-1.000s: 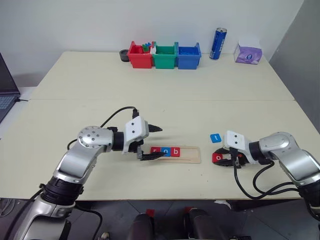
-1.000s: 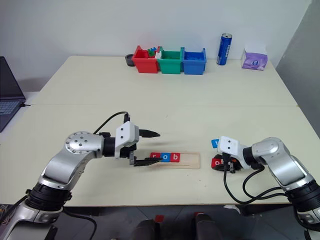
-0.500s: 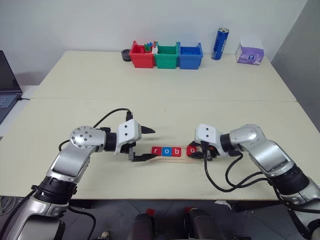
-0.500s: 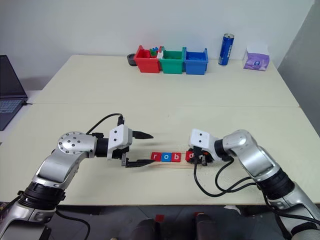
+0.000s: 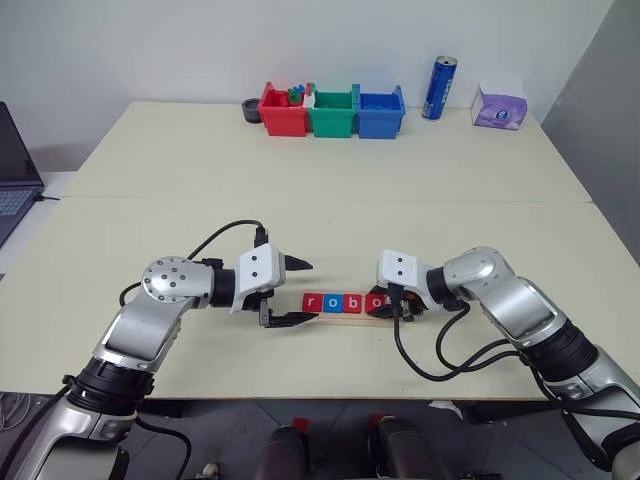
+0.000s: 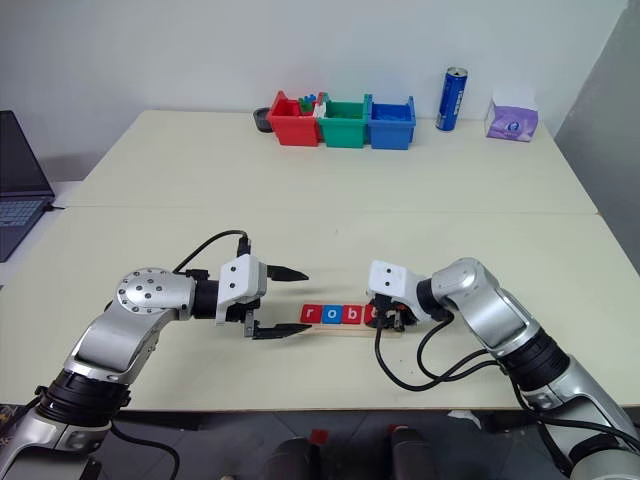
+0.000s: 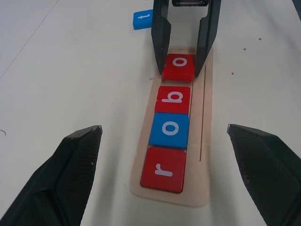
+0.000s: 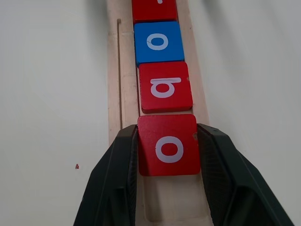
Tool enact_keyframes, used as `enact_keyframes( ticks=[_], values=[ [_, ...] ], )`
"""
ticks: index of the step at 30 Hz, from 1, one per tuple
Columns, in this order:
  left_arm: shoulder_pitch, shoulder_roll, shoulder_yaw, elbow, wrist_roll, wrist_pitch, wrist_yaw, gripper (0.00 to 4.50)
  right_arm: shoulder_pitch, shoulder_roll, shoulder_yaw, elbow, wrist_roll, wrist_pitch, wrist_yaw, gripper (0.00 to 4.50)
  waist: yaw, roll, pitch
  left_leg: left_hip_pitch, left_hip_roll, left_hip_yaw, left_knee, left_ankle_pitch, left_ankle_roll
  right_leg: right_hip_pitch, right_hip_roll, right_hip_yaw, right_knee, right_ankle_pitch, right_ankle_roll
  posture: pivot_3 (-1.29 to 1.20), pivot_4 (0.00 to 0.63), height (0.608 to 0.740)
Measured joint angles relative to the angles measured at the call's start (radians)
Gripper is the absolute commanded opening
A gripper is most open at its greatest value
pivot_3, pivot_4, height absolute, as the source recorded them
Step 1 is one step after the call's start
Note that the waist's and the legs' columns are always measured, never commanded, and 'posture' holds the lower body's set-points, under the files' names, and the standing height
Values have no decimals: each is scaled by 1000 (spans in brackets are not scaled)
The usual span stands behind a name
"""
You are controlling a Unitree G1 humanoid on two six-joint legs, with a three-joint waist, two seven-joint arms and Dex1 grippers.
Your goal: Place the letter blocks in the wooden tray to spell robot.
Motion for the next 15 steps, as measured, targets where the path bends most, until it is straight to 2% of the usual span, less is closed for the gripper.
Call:
enact_keyframes(
  ticks=[8, 15],
  values=[
    [0, -1, 0, 0, 2, 0, 3, 4500, -9, 7, 16, 19, -28, -15, 3, 1449, 0, 0, 0, 0, 0, 0, 0, 0, 0, 0, 0, 0, 0, 0, 0, 0, 150, 740],
    [0, -5, 0, 0, 8, -2, 3, 4500, -16, 10, 16, 21, -39, -13, 4, 3978, 0, 0, 0, 0, 0, 0, 0, 0, 0, 0, 0, 0, 0, 0, 0, 0, 150, 740]
  ],
)
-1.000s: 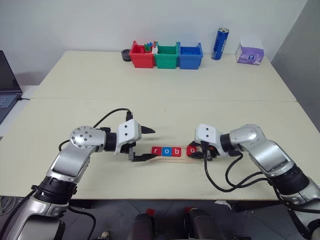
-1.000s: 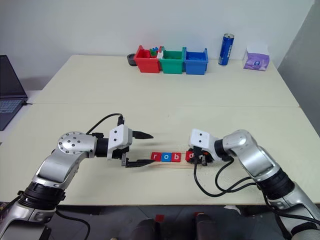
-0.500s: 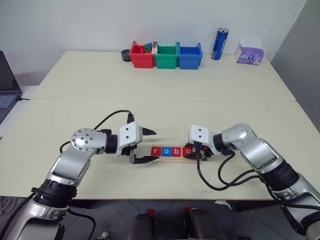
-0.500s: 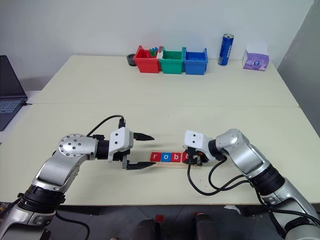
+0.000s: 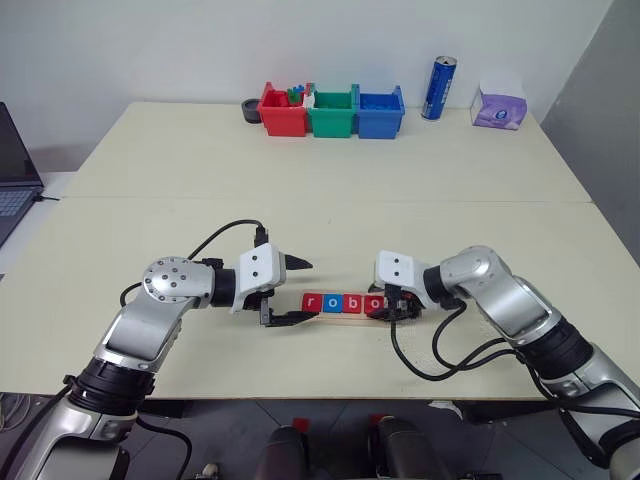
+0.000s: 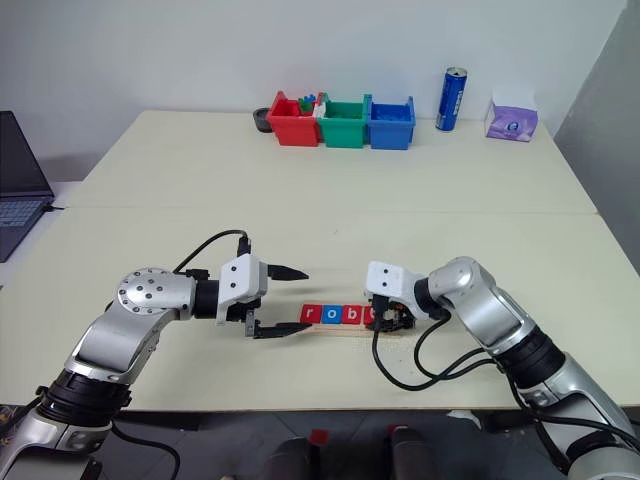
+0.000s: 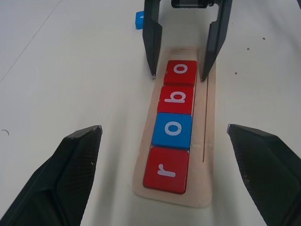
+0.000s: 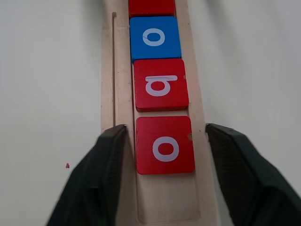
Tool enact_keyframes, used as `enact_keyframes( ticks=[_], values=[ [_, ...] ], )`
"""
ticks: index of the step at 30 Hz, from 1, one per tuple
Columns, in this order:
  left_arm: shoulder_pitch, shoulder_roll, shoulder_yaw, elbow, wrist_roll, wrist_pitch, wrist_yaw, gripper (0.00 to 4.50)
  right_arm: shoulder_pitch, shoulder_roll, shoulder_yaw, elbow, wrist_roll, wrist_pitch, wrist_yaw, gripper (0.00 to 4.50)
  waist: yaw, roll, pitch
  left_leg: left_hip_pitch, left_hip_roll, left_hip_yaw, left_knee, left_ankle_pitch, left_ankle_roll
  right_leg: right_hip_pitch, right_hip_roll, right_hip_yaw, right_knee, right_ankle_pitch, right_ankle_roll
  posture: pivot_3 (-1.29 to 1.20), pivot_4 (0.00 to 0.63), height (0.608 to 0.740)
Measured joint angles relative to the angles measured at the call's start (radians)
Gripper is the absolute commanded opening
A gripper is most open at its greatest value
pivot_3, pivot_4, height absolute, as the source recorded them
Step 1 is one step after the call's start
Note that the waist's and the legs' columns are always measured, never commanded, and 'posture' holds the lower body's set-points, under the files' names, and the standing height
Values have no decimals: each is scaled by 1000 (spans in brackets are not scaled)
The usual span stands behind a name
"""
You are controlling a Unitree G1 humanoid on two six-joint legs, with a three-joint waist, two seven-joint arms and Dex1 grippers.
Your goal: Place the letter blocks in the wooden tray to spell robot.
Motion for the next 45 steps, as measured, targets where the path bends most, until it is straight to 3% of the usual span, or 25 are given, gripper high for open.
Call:
enact_keyframes(
  ticks=[2, 6, 10, 19, 45],
  values=[
    [0, -2, 0, 0, 1, 0, 0, 4500, -1, 1, -2, -2, 5, 8, 3, 4466, 0, 0, 0, 0, 0, 0, 0, 0, 0, 0, 0, 0, 0, 0, 0, 0, 150, 740],
    [0, -2, 0, 0, 4, -2, 0, 4500, 0, 1, -48, -48, 51, 76, 6, 4466, 0, 0, 0, 0, 0, 0, 0, 0, 0, 0, 0, 0, 0, 0, 0, 0, 150, 740],
    [7, -1, 1, 1, 5, -15, 1, 4500, 18, -43, -102, -117, 77, 98, 0, 3463, 1, 0, 0, 0, 0, 0, 0, 0, 0, 0, 0, 0, 0, 0, 0, 0, 150, 740],
    [16, 8, 30, 53, 5, -32, -4, 4500, 101, -116, -98, -157, 39, 29, -38, 104, -4, 0, 0, 0, 0, 0, 0, 0, 0, -1, 0, 0, 1, 0, 0, 0, 150, 740],
    [30, 8, 33, 54, 9, -42, 1, 4500, 73, -67, -7, -80, -44, -40, -5, 48, -2, 0, 0, 0, 0, 0, 0, 0, 0, -1, 0, 0, 1, 0, 0, 0, 150, 740]
  ],
)
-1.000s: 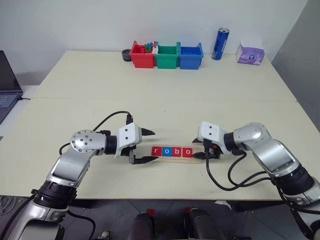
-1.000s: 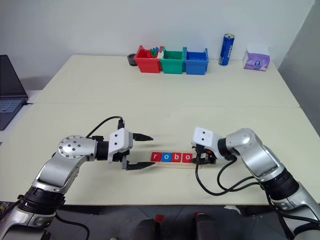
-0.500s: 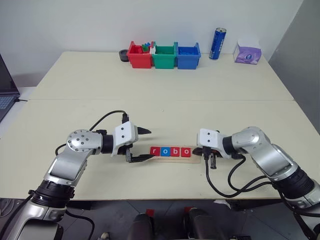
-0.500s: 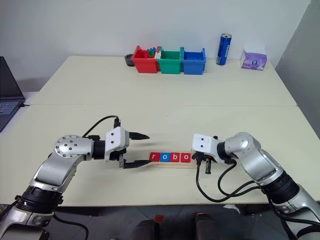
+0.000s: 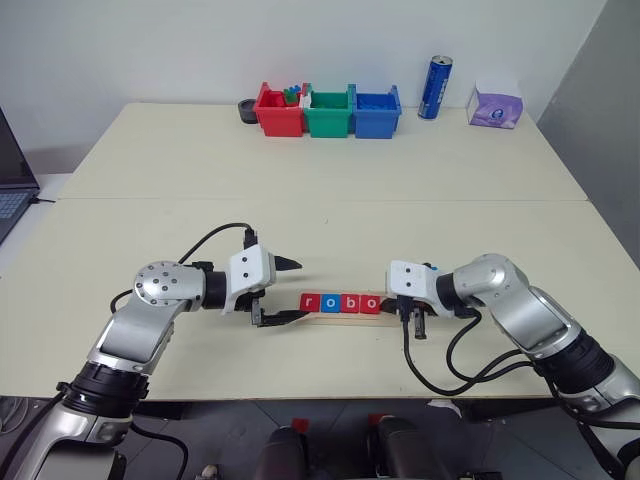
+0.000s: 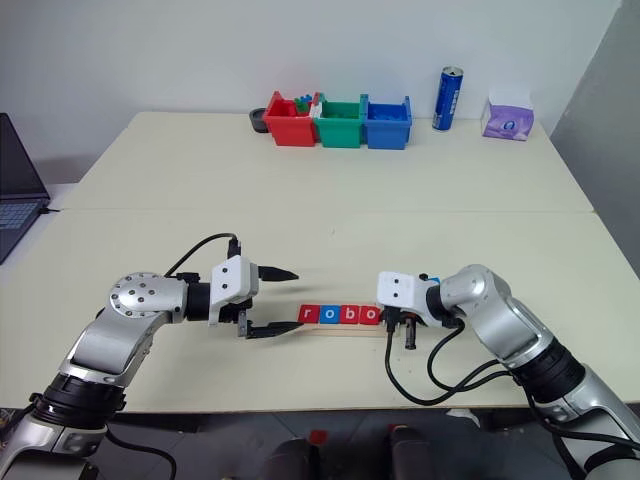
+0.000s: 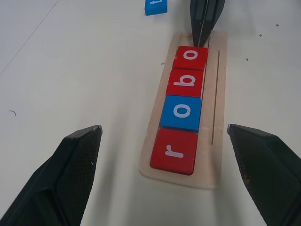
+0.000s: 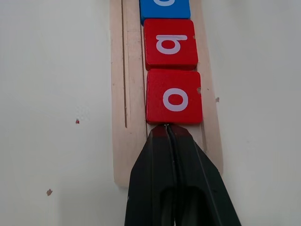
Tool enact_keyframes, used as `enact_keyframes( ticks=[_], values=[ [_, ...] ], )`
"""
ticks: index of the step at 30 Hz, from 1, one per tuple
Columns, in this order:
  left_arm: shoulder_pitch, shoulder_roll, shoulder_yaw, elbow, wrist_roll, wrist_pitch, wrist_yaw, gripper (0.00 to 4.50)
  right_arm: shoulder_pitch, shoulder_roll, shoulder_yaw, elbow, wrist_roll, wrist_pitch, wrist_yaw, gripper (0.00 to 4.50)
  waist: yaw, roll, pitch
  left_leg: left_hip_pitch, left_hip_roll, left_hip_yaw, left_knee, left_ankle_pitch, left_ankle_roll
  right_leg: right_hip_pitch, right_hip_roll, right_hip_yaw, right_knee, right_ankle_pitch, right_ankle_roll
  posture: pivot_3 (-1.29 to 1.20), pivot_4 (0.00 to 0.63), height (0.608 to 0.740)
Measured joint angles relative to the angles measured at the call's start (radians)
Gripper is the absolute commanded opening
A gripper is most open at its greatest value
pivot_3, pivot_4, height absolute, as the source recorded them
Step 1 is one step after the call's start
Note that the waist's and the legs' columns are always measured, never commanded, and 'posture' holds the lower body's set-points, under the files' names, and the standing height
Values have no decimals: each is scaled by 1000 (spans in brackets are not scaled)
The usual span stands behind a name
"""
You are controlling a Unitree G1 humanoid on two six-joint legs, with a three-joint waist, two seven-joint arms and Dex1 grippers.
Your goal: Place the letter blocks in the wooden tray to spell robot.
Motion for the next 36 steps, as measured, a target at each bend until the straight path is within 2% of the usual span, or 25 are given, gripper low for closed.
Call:
enact_keyframes(
  ticks=[12, 15, 18, 20, 22, 25, 29, 31, 36],
  values=[
    [3, 0, 5, -7, 0, 2, 3, 4500, -26, 53, 17, 41, -31, -41, 0, 48, 0, 0, 0, 0, 0, 0, 0, 0, 0, 0, 0, 0, 0, 0, 0, 0, 150, 740],
    [2, -7, 5, -9, 0, 3, 4, 4500, -21, 27, 8, 28, -26, -34, 8, 48, 1, 0, 0, 0, 0, 0, 0, 0, 0, 0, 0, 0, 0, 0, 0, 0, 150, 740],
    [2, -18, 4, -13, -1, 7, 7, 4500, 5, -25, -65, -36, 12, 9, 20, 48, 4, 0, 0, -1, 0, 0, 0, 0, 0, 0, 0, 0, 0, 0, 0, 0, 150, 740],
    [1, -33, 3, -23, -5, 16, 15, 4500, 50, -57, -153, -100, 48, 61, 8, 395, 7, 0, 0, -1, 0, 0, 0, 0, 0, 0, -1, -1, -1, 0, 0, 0, 150, 740],
    [0, -42, 2, -34, -11, 29, 18, 4500, 101, -57, -246, -145, 77, 121, -41, 960, 7, 0, 0, -1, 0, 0, 0, 0, 0, 0, -1, 0, 0, 0, 0, 0, 150, 740],
    [-3, -52, -4, -53, -12, 43, 20, 4500, 168, 17, -378, -168, 87, 184, -180, 1966, 5, -1, 0, 0, 0, 0, 0, 0, 0, 0, -1, 0, 1, 0, 0, 0, 150, 740],
    [-11, -57, -15, -54, -12, 50, 18, 4500, 241, 131, -472, -169, 50, 221, -404, 3313, 0, 0, 0, 0, 0, 1, 0, 0, 0, 0, 0, 1, 1, 0, 0, 0, 150, 740],
    [-19, -58, -17, -54, -12, 50, 16, 4500, 262, 217, -524, -182, 45, 270, -517, 3313, -1, 0, 0, 0, 0, 0, 0, 0, 0, 0, 0, 0, 1, 0, 0, 0, 150, 740],
    [-28, -59, -18, -54, -11, 50, 10, 4500, 321, 352, -563, -255, 54, 364, -665, 3313, 1, 0, 0, 0, 0, 0, 0, 0, 0, 0, 0, 1, 1, 0, 0, 0, 150, 740]
  ],
)
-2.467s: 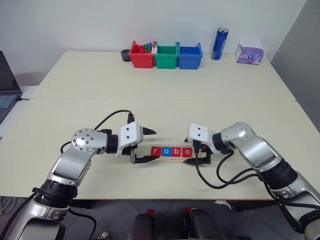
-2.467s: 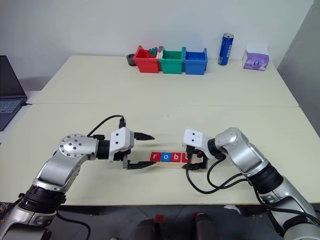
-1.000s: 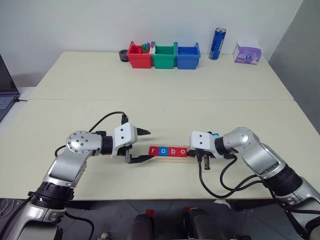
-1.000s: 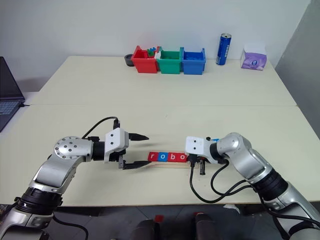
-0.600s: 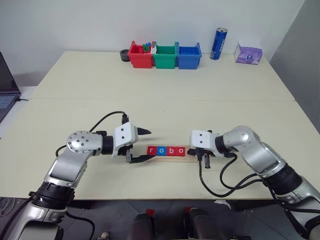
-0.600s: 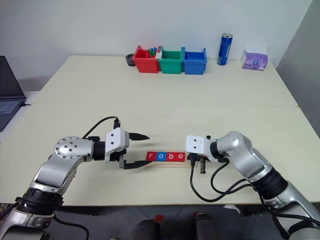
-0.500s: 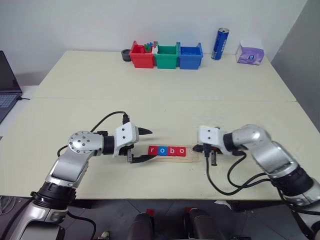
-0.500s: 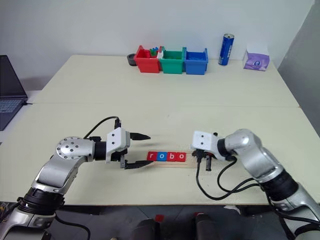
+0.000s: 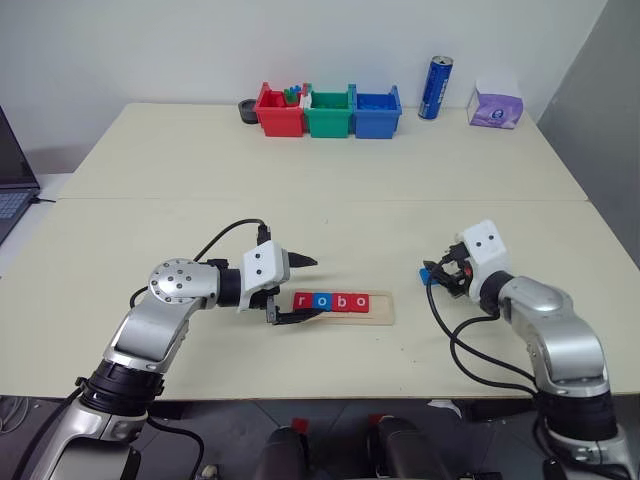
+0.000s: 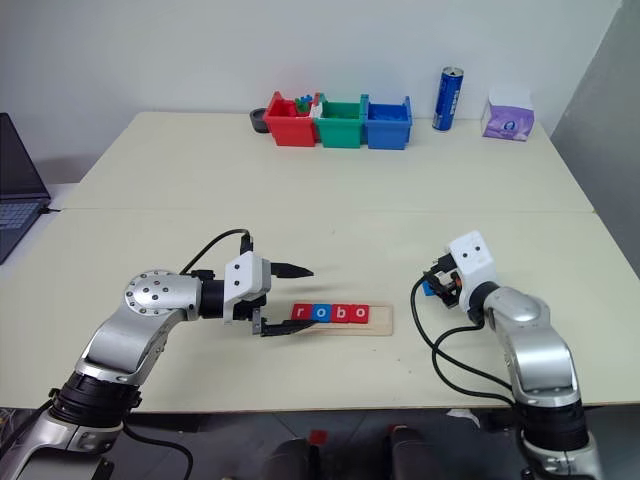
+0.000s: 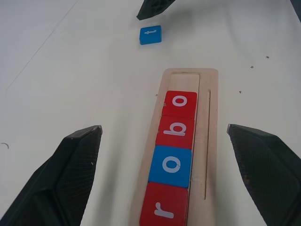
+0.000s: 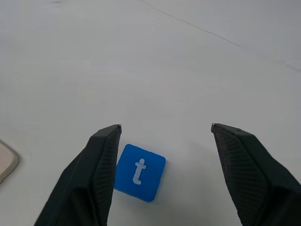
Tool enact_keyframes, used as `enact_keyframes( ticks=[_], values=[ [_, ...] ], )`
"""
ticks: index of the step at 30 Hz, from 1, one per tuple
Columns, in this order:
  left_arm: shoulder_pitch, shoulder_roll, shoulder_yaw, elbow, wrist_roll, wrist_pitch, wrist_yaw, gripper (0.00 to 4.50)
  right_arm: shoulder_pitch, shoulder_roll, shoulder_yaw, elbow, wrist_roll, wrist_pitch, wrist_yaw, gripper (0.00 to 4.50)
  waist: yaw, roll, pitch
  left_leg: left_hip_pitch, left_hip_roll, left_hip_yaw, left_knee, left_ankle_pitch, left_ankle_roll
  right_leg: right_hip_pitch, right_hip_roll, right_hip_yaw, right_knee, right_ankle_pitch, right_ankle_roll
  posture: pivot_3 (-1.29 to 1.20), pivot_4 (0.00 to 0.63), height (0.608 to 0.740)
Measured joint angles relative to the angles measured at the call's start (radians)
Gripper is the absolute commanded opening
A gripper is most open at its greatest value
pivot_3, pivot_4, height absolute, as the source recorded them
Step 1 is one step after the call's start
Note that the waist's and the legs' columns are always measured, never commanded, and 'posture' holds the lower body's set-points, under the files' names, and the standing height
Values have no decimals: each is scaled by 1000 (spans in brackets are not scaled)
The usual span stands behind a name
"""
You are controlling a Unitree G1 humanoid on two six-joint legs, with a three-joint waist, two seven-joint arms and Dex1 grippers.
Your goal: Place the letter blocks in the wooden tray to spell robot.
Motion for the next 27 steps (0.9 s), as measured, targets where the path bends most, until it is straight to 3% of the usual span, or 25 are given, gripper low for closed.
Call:
enact_keyframes(
  ticks=[18, 23, 27],
  values=[
    [-11, -2, -1, 4, 10, -1, -12, 4500, 89, 150, 40, -49, 2, -15, -205, 3313, -1, 0, 0, 0, 0, 0, 0, 0, 0, 0, 0, 0, 0, 0, 0, 0, 150, 740],
    [-11, -3, -1, 4, 12, -2, -12, 4500, 94, 166, 49, -18, -4, -54, -240, 4489, -1, 0, 0, 0, 0, 0, 0, 0, 0, 0, 0, 0, 0, 0, 0, 0, 150, 740],
    [-11, -3, -1, 5, 14, -3, -13, 4500, 99, 168, 59, -11, -4, -61, -258, 4489, -1, 0, 0, 0, 0, 0, 0, 0, 0, 0, 0, 0, 0, 0, 0, 0, 150, 740]
  ],
)
